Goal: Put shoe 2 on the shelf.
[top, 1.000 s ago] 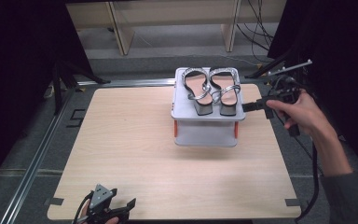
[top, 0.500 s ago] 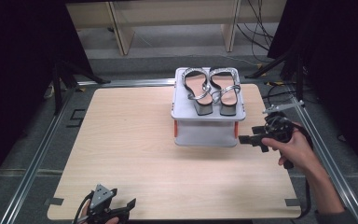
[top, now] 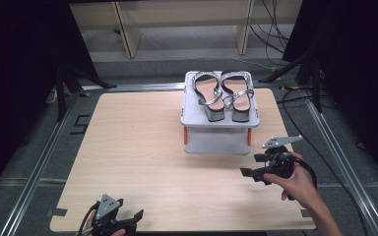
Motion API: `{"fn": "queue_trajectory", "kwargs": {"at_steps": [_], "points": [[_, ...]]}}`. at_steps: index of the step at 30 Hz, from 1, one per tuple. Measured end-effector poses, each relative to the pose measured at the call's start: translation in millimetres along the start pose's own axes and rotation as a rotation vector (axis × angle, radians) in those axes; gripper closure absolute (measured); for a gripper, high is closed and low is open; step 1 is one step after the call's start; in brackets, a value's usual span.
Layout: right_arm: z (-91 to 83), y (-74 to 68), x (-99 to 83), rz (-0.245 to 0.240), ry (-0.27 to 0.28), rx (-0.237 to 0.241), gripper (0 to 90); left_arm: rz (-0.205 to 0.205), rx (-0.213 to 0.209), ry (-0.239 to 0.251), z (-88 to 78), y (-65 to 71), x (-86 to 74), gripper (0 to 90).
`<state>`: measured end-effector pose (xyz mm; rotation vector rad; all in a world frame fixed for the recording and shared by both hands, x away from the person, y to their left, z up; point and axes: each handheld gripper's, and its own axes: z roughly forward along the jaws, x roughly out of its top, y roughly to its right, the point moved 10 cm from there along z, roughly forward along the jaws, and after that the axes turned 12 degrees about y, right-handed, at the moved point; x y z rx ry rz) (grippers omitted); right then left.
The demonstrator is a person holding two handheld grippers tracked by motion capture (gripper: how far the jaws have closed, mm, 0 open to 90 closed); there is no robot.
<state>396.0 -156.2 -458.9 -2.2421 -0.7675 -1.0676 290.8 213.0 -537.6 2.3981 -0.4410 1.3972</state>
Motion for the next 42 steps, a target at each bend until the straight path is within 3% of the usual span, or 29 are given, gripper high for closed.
{"fn": "queue_trajectory", "kwargs": {"at_steps": [2, 5, 6, 8, 9, 11, 12, 14, 16, 17, 18, 20, 21, 22, 27, 30, 31, 33, 34, 37, 38, 42], "points": [[5.2, -5.4, -12.9, -0.030, -0.029, -0.007, 21.2, 0.007, -0.002, -0.011, 0.3, 0.5, -1.3, 17.9], [9.3, -10.3, -24.9, -0.022, -0.043, -0.001, 21.5, 0.012, -0.002, -0.016, 0.5, 1.4, -2.0, 17.7], [9.4, -10.7, -29.5, -0.033, -0.061, -0.012, 20.5, 0.040, 0.009, -0.032, 0.2, -2.3, -3.6, 17.6], [10.6, -10.7, -32.7, -0.048, -0.053, -0.021, 21.1, 0.037, 0.005, -0.025, 0.3, -1.7, -3.1, 17.4], [11.4, -11.3, -36.5, -0.050, -0.052, -0.026, 21.8, 0.012, -0.003, -0.010, 0.7, 1.5, -1.7, 17.1], [10.4, -14.2, -49.0, -0.048, -0.090, -0.018, 20.5, 0.013, -0.004, -0.010, 0.8, 1.6, -1.6, 16.8], [11.6, -12.8, -50.5, -0.071, -0.074, -0.030, 20.5, 0.040, 0.004, -0.027, -0.5, -1.1, -3.1, 16.5], [12.9, -13.1, -53.1, -0.064, -0.061, -0.024, 21.8, 0.033, -0.002, -0.019, 0.2, 0.2, -2.4, 16.4], [12.9, -15.5, -61.9, -0.047, -0.090, 0.000, 21.2, 0.030, -0.002, -0.017, 0.1, 0.5, -2.2, 16.4], [13.9, -15.9, -68.6, -0.055, -0.092, -0.024, 20.0, 0.039, 0.001, -0.024, -0.1, -0.8, -2.8, 16.2], [13.9, -15.9, -68.6, -0.055, -0.092, -0.024, 20.9, 0.021, -0.003, -0.011, 0.7, 1.4, -1.7, 16.2], [16.0, -16.1, -74.4, -0.062, -0.086, 0.001, 20.6, 0.025, -0.005, -0.014, 0.4, 1.5, -1.9, 16.2], [14.1, -16.8, -80.0, -0.053, -0.121, -0.008, 18.9, 0.025, -0.006, -0.014, 0.4, 1.6, -1.9, 16.1], [15.0, -14.1, -84.0, -0.127, -0.113, -0.038, 17.8, 0.026, -0.001, -0.018, 0.2, 1.0, -2.4, 16.0], [10.3, -25.8, -93.7, -0.169, -0.122, -0.011, 17.9, 0.024, -0.007, -0.017, 0.4, 1.5, -2.4, 15.9], [7.8, -27.5, -98.3, -0.159, -0.134, -0.008, 18.4, 0.031, 0.000, -0.023, 0.1, -0.2, -3.0, 15.9], [8.7, -28.8, -100.6, -0.124, -0.111, 0.004, 19.0, 0.034, 0.004, -0.026, -0.2, -1.0, -3.1, 15.8], [7.0, -28.0, -108.5, -0.062, -0.126, -0.008, 18.4, 0.007, -0.005, -0.011, 0.5, 2.0, -1.8, 15.8], [5.7, -25.9, -110.9, -0.072, -0.135, -0.001, 18.9, 0.012, -0.005, -0.011, 0.5, 1.7, -1.6, 15.8], [1.1, -32.6, -117.0, -0.007, -0.129, 0.010, 19.6, 0.028, -0.001, -0.022, 0.0, -0.1, -2.8, 15.8], [-0.2, -30.5, -117.0, -0.037, -0.131, 0.014, 19.4, 0.009, -0.008, -0.010, 0.4, 2.3, -1.6, 15.8], [-1.1, -30.5, -117.1, -0.056, -0.122, 0.021, 17.9, 0.004, -0.007, -0.010, 0.3, 2.8, -1.6, 15.7]]}}
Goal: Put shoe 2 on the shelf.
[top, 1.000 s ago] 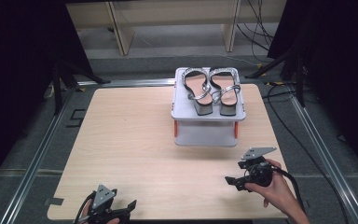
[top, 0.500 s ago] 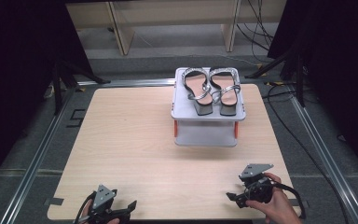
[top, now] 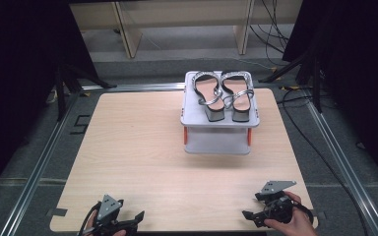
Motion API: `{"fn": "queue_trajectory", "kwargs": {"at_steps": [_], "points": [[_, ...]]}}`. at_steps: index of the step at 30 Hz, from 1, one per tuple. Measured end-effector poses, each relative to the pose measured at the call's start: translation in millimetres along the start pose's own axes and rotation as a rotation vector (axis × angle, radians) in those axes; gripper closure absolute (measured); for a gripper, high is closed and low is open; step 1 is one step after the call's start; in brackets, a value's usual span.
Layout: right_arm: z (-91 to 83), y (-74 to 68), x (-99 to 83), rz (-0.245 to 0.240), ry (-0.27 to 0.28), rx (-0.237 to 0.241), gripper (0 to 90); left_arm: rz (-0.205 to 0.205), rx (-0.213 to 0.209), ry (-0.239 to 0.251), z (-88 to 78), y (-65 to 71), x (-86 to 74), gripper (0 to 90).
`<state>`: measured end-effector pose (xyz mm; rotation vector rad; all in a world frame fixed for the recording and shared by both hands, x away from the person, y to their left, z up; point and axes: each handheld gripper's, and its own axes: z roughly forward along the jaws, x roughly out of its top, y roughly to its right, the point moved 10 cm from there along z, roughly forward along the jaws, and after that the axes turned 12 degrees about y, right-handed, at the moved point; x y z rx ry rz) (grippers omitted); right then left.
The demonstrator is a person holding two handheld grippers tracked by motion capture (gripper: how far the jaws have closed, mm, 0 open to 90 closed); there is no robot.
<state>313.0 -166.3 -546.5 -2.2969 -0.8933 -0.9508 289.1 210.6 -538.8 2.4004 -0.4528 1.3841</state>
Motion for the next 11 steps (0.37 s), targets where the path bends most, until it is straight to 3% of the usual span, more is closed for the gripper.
{"fn": "queue_trajectory", "kwargs": {"at_steps": [4, 8, 11], "points": [[2.7, 1.3, 2.1, -0.039, 0.004, -0.014, 16.6, 0.032, 0.007, -0.017, -0.1, -3.0, -1.5, 15.8], [4.1, 1.2, 4.3, -0.063, 0.030, -0.012, 16.4, 0.020, -0.002, -0.009, 0.1, -1.1, -0.7, 15.8], [4.2, 0.4, 1.7, -0.047, 0.008, -0.010, 16.5, 0.012, -0.007, -0.004, 0.5, -0.2, -0.3, 15.8]]}}
